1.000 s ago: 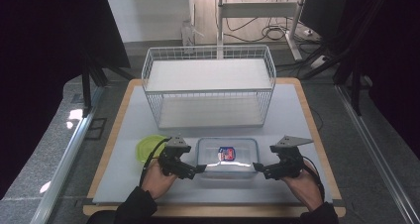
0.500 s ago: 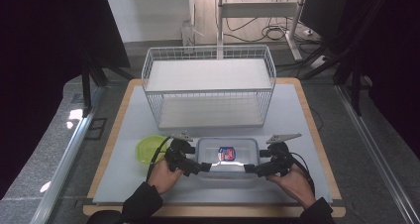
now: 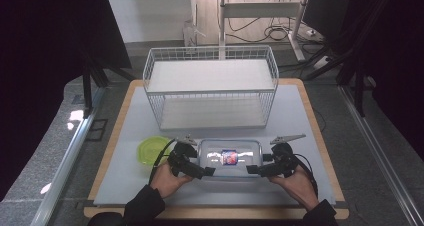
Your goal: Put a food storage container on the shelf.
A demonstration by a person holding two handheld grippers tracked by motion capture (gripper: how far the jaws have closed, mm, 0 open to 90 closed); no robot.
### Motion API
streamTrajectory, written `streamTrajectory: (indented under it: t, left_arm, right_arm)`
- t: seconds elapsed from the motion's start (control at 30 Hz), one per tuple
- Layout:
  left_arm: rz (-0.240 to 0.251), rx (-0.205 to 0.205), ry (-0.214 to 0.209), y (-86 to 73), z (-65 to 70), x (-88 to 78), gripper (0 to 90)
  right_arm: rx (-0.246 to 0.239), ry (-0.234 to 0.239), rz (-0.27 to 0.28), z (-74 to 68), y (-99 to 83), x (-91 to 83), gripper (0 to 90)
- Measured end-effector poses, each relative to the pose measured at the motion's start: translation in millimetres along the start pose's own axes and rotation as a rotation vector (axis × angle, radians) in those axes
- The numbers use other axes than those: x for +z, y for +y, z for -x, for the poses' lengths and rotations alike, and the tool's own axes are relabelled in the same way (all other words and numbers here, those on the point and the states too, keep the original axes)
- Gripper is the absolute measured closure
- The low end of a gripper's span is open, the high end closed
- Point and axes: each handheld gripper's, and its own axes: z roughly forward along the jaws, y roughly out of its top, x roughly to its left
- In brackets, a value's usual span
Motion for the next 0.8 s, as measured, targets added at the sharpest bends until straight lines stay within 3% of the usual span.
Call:
streamTrajectory:
  t: [0.2, 0.27, 0.4, 0.5, 0.57, 0.73, 0.8]
  left_arm:
    - [0.011, 0.057, 0.036, -9.1, 11.8, -8.8, 9.2]
    - [0.03, 0.057, 0.037, -12.5, 13.4, -12.7, 13.5]
    - [0.058, 0.029, -0.008, -19.9, 9.3, -20.7, 25.0]
    - [0.066, 0.032, -0.017, -24.1, 9.6, -23.9, 31.6]
    - [0.079, 0.019, -0.027, -26.6, 9.8, -26.4, 35.1]
    - [0.128, -0.046, -0.099, -33.0, 1.0, -30.9, 45.1]
    - [0.132, -0.05, -0.098, -32.7, 0.9, -30.8, 45.6]
  right_arm:
    - [-0.038, -0.03, -0.014, -12.1, -7.0, -8.7, 21.2]
    - [-0.053, -0.037, -0.02, -15.3, -9.6, -11.4, 23.3]
    - [-0.066, -0.05, -0.012, -20.9, -13.8, -15.5, 28.3]
    - [-0.045, -0.021, 0.021, -17.2, -16.6, -21.8, 36.5]
    - [-0.036, -0.005, 0.033, -15.7, -18.4, -24.8, 40.1]
    - [0.002, 0.049, 0.06, -10.0, -23.2, -30.3, 48.5]
    - [0.028, 0.068, 0.072, -6.8, -24.2, -30.2, 48.9]
